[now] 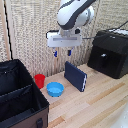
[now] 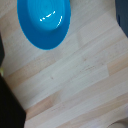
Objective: Gently grip the air fryer handle with your gripper and kindly pull it open by sliding your gripper away from the base. Gradually bring your gripper in line with the blue bowl and gently capture it, without tightening your grip too much. Securely place the blue bowl inside the opened air fryer with a steady position. Liberate your robot's gripper, and withdraw your gripper from the proximity of the air fryer.
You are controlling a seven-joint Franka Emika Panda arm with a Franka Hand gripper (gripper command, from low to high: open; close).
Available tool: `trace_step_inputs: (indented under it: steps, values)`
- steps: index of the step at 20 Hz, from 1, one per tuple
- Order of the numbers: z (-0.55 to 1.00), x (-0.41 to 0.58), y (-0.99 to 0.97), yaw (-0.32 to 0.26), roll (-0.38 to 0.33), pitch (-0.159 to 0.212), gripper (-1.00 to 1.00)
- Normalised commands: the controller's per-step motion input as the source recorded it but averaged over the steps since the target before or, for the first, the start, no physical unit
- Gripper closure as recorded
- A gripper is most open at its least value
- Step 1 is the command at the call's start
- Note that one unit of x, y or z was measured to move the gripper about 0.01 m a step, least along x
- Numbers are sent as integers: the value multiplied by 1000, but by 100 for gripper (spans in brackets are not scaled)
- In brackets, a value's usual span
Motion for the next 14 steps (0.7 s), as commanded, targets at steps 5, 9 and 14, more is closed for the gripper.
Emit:
trace_step_inputs:
  steps: [5,9,14]
  values:
    - [0,15,-89,-369,-45,0,-100]
    - [24,0,-201,-299,-125,0,-100]
    - [15,3,-242,-206,-225,-5,-100]
